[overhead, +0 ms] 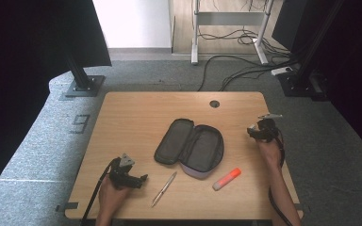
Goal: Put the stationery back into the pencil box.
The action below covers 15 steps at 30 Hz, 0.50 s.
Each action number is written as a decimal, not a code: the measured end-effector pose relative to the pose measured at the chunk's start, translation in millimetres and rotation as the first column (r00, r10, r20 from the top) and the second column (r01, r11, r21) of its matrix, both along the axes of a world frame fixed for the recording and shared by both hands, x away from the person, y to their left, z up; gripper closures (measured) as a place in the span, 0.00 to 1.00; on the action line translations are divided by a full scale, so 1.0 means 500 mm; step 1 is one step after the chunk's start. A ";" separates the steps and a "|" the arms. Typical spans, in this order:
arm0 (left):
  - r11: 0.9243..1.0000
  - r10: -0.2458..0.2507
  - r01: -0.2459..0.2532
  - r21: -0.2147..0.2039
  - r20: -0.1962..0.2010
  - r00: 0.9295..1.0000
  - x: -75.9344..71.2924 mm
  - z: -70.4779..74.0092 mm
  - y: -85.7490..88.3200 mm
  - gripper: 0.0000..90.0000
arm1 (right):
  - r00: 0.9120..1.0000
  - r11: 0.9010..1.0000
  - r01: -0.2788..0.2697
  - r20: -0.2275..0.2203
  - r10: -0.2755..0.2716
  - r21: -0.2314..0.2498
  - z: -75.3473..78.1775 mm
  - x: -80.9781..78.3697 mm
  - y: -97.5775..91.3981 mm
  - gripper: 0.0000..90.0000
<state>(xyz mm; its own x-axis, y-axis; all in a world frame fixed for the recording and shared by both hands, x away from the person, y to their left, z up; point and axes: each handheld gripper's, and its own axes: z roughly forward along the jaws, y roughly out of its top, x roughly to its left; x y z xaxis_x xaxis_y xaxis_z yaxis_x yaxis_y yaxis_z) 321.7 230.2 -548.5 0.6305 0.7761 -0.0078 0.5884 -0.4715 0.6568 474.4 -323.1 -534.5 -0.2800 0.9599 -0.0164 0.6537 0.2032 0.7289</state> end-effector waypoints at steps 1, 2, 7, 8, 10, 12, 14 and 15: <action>1.000 0.000 0.000 0.000 0.000 1.000 0.000 0.000 0.000 0.00 | 1.000 1.000 0.002 -0.002 -0.002 -0.001 0.000 0.002 0.000 0.44; 1.000 0.000 0.000 0.000 0.000 1.000 0.000 0.000 0.000 0.00 | 1.000 1.000 0.004 -0.003 -0.004 0.002 -0.001 0.004 0.000 0.44; 1.000 0.002 -0.002 -0.002 0.001 1.000 0.000 0.000 0.000 0.00 | 1.000 1.000 0.010 -0.014 -0.010 0.001 -0.005 0.015 0.001 0.44; 1.000 0.001 -0.001 -0.002 0.001 1.000 0.000 0.000 0.000 0.00 | 1.000 1.000 0.010 -0.014 -0.010 -0.001 -0.006 0.016 0.001 0.44; 1.000 0.001 -0.001 -0.002 0.001 1.000 0.000 0.000 0.000 0.00 | 1.000 1.000 0.014 -0.014 -0.014 -0.002 -0.006 0.019 0.001 0.44; 1.000 0.001 -0.001 -0.003 0.001 1.000 0.000 0.000 0.000 0.00 | 1.000 1.000 0.015 -0.016 -0.015 0.000 -0.007 0.023 0.001 0.44; 1.000 0.000 0.000 -0.002 0.001 1.000 0.000 0.000 0.000 0.00 | 1.000 1.000 0.017 -0.015 -0.017 -0.002 -0.007 0.026 0.002 0.44; 1.000 0.000 0.000 -0.003 0.001 1.000 0.000 0.000 0.000 0.00 | 1.000 1.000 0.017 -0.016 -0.018 -0.003 -0.007 0.028 0.003 0.44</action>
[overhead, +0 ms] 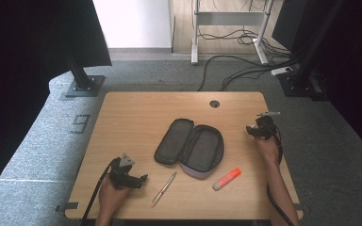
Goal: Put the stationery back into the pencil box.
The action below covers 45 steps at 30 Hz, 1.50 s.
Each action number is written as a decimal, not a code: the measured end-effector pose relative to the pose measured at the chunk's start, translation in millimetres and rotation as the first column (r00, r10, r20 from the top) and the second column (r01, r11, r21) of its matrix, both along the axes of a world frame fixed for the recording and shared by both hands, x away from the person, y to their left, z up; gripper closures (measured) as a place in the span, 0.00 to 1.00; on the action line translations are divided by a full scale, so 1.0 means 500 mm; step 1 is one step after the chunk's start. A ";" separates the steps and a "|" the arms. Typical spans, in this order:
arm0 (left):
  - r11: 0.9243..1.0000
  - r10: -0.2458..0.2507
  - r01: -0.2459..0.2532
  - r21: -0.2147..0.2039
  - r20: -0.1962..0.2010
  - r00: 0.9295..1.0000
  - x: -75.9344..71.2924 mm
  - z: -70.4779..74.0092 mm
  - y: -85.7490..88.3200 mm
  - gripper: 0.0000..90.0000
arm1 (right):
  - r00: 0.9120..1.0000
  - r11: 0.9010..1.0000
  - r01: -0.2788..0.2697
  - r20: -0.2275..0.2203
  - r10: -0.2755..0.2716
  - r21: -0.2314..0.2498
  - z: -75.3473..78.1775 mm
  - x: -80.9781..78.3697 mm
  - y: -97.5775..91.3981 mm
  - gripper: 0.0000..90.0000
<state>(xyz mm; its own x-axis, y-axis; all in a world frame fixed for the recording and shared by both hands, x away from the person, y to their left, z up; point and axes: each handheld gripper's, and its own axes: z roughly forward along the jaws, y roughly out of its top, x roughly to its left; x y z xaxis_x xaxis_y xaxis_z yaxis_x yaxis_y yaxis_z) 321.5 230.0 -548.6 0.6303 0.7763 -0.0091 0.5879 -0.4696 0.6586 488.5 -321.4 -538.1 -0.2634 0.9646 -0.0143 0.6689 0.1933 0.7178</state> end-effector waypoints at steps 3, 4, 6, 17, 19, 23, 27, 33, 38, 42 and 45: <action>1.000 0.000 0.000 0.000 0.000 1.000 0.000 0.000 0.000 0.00 | 1.000 1.000 0.005 -0.006 -0.005 -0.006 -0.003 0.007 0.003 0.44; 1.000 0.000 0.000 0.000 0.000 1.000 0.000 0.000 0.000 0.00 | 1.000 1.000 0.006 -0.010 -0.007 -0.009 -0.004 0.009 0.005 0.44; 1.000 0.000 0.000 0.000 0.000 1.000 0.000 0.000 0.000 0.00 | 1.000 1.000 0.005 -0.016 -0.006 -0.014 -0.007 0.013 0.007 0.46; 1.000 -0.001 0.001 0.000 0.000 1.000 0.000 0.000 0.000 0.00 | 1.000 1.000 0.021 -0.009 -0.021 -0.010 -0.014 0.009 0.010 0.50; 1.000 -0.001 0.001 0.000 0.000 1.000 0.000 0.000 0.000 0.00 | 1.000 1.000 0.020 -0.012 -0.021 -0.012 -0.013 0.007 0.008 0.50; 1.000 -0.001 0.001 0.000 0.000 1.000 0.000 0.000 0.000 0.00 | 1.000 1.000 0.022 -0.017 -0.023 -0.013 -0.012 0.005 0.005 0.50; 1.000 -0.001 0.001 0.000 0.000 1.000 0.000 0.000 0.000 0.00 | 1.000 1.000 0.018 -0.019 -0.018 -0.004 -0.008 0.000 0.002 0.50; 1.000 -0.001 0.001 -0.001 0.000 1.000 0.000 0.000 0.000 0.00 | 1.000 1.000 0.002 -0.009 -0.002 0.003 0.003 -0.008 0.003 0.50; 1.000 -0.001 0.001 0.000 0.000 1.000 0.000 0.000 0.000 0.00 | 1.000 1.000 -0.015 0.000 0.015 0.009 0.017 -0.018 0.005 0.50; 1.000 0.000 0.000 0.000 0.000 1.000 0.000 0.000 0.000 0.00 | 1.000 0.999 -0.029 0.006 0.029 0.019 0.027 -0.027 0.005 0.50; 1.000 -0.001 0.001 0.000 0.000 1.000 0.000 0.000 0.000 0.00 | 0.999 0.999 -0.040 0.009 0.039 0.020 0.036 -0.032 0.004 0.50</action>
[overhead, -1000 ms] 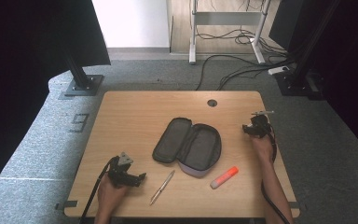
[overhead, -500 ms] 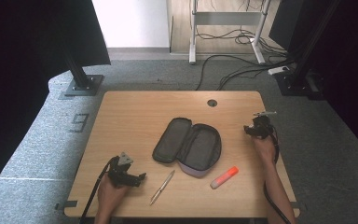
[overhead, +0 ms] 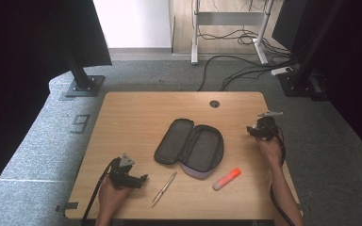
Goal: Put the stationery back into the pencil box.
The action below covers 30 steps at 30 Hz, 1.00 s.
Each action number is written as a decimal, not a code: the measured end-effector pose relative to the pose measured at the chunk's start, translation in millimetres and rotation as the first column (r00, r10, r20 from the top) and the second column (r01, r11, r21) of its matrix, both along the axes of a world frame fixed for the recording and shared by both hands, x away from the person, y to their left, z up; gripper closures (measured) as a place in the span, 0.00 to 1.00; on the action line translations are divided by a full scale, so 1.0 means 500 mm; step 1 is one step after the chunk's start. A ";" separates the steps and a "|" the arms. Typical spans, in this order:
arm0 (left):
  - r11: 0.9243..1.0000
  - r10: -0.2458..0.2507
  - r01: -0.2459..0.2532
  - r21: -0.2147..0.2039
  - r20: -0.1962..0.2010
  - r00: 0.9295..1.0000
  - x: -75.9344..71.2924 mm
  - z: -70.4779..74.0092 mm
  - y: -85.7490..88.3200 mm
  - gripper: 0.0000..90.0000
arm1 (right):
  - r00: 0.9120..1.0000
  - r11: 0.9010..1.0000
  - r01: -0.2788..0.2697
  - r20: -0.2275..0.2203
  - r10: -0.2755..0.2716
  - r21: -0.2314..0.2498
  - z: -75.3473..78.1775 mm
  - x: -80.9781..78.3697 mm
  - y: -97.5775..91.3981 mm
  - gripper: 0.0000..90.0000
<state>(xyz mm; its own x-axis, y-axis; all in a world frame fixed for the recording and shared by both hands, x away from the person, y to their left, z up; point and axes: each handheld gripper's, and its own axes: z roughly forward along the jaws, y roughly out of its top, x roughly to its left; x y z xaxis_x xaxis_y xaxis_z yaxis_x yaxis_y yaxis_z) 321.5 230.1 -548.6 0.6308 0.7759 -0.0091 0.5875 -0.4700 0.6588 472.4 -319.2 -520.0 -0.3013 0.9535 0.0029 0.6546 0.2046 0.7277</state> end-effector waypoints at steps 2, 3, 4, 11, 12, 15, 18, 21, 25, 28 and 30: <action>1.000 0.000 0.000 0.000 0.000 1.000 0.000 0.000 0.000 0.00 | 1.000 1.000 -0.004 0.005 0.004 0.004 0.008 -0.004 0.000 0.50; 1.000 0.000 0.000 0.000 0.000 1.000 0.000 0.000 0.000 0.00 | 1.000 1.000 -0.009 0.006 0.009 0.004 0.011 -0.006 0.000 0.50; 1.000 0.000 0.000 0.000 0.000 1.000 0.000 0.000 0.000 0.00 | 1.000 1.000 -0.012 0.008 0.012 0.005 0.014 -0.008 0.001 0.50; 1.000 0.000 0.000 0.000 0.000 1.000 0.000 0.000 0.000 0.00 | 0.999 0.999 -0.040 0.024 0.040 0.010 0.042 -0.023 0.006 0.50; 1.000 -0.001 0.001 -0.001 0.000 1.000 0.000 0.000 0.000 0.00 | 0.999 0.999 -0.045 0.029 0.045 0.010 0.048 -0.025 0.008 0.50; 1.000 0.000 0.000 0.000 0.000 1.000 0.000 0.000 0.000 0.00 | 0.998 0.998 -0.057 0.037 0.056 0.012 0.061 -0.030 0.012 0.50; 1.000 0.000 0.000 0.000 0.000 1.000 0.000 0.000 0.000 0.00 | 0.997 0.998 -0.068 0.045 0.067 0.018 0.075 -0.035 0.017 0.50; 1.000 -0.001 0.001 0.000 0.000 1.000 0.000 0.000 0.000 0.00 | 0.995 0.996 -0.081 0.055 0.080 0.025 0.088 -0.040 0.024 0.50; 1.000 -0.002 0.002 0.002 -0.001 1.000 0.000 0.000 0.000 0.00 | 0.993 0.995 -0.100 0.065 0.098 0.028 0.104 -0.045 0.036 0.50; 1.000 -0.002 0.002 0.002 -0.001 1.000 0.000 0.000 0.000 0.00 | 0.991 0.993 -0.115 0.071 0.113 0.028 0.114 -0.048 0.049 0.50; 1.000 -0.002 0.002 0.003 -0.001 1.000 0.000 0.000 0.000 0.00 | 0.990 0.992 -0.126 0.072 0.124 0.024 0.120 -0.049 0.058 0.50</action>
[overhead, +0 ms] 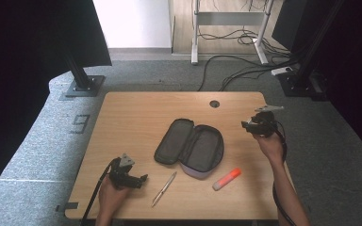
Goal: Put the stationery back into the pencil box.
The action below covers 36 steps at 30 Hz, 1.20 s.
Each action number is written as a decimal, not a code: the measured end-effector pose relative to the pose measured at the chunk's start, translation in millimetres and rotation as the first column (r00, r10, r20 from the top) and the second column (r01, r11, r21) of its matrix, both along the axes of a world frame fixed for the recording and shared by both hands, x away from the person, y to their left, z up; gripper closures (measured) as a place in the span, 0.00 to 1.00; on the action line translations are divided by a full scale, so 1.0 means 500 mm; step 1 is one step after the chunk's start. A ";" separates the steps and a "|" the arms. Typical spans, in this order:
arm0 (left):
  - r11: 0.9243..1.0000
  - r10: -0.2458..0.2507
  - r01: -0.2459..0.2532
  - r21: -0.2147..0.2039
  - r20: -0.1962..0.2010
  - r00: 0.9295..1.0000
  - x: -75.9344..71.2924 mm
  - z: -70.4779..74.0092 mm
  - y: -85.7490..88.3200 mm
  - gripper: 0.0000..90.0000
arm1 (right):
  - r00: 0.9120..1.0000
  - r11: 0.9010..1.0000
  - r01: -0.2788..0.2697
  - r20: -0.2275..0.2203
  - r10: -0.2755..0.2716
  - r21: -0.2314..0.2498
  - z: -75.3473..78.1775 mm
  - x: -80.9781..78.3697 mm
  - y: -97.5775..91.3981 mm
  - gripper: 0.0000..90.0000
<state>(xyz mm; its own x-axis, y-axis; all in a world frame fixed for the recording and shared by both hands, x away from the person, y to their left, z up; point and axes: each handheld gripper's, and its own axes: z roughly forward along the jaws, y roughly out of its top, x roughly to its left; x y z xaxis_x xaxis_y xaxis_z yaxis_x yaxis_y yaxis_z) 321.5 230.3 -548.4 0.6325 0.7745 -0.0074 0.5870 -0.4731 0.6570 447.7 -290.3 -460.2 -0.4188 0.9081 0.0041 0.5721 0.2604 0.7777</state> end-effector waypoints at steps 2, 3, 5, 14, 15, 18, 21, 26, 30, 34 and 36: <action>1.000 0.000 0.000 0.000 0.000 1.000 0.000 0.000 0.000 0.00 | 1.000 1.000 -0.011 0.008 0.011 -0.001 0.004 -0.001 0.009 0.50; 1.000 0.000 0.000 -0.002 0.000 1.000 0.000 0.000 0.000 0.00 | 1.000 1.000 -0.017 0.009 0.017 0.000 0.006 -0.001 0.013 0.50; 1.000 0.000 0.000 -0.001 0.000 1.000 0.000 0.000 0.000 0.00 | 1.000 1.000 -0.027 0.009 0.027 0.001 0.008 -0.002 0.021 0.50; 1.000 0.000 0.000 0.000 0.000 1.000 0.000 0.000 0.000 0.00 | 0.998 0.998 -0.067 0.012 0.067 0.008 0.006 0.000 0.057 0.50; 1.000 0.000 0.000 -0.001 0.000 1.000 0.000 0.000 0.000 0.00 | 0.997 0.997 -0.072 0.014 0.072 0.008 0.005 0.000 0.061 0.50; 1.000 -0.001 0.001 -0.002 0.000 1.000 0.000 0.000 0.000 0.00 | 0.996 0.996 -0.088 0.014 0.088 0.009 0.005 0.000 0.073 0.50; 1.000 -0.001 0.001 -0.001 0.000 1.000 0.000 0.000 0.000 0.00 | 0.995 0.995 -0.102 0.018 0.102 0.012 0.006 -0.001 0.084 0.50; 1.000 0.000 0.000 0.000 0.000 1.000 0.000 0.000 0.000 0.00 | 0.992 0.992 -0.124 0.022 0.124 0.009 0.007 -0.002 0.103 0.50; 1.000 0.002 -0.002 -0.003 0.001 1.000 0.000 0.000 0.000 0.00 | 0.989 0.989 -0.145 0.026 0.145 0.007 0.008 -0.004 0.118 0.50; 1.000 0.002 -0.002 -0.002 0.001 1.000 0.000 0.000 0.000 0.00 | 0.986 0.986 -0.164 0.029 0.164 0.014 0.010 -0.007 0.132 0.50; 1.000 0.001 -0.001 -0.003 0.001 1.000 0.000 0.000 0.000 0.00 | 0.984 0.985 -0.174 0.029 0.174 0.016 0.012 -0.008 0.139 0.50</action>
<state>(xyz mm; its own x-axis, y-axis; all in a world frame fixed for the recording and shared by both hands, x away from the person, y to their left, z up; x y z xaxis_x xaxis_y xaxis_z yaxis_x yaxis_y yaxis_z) 321.5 230.1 -548.6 0.6315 0.7753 -0.0097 0.5872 -0.4700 0.6590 443.6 -220.7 -454.4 -0.5707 0.8211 0.0065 0.4974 0.3394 0.7983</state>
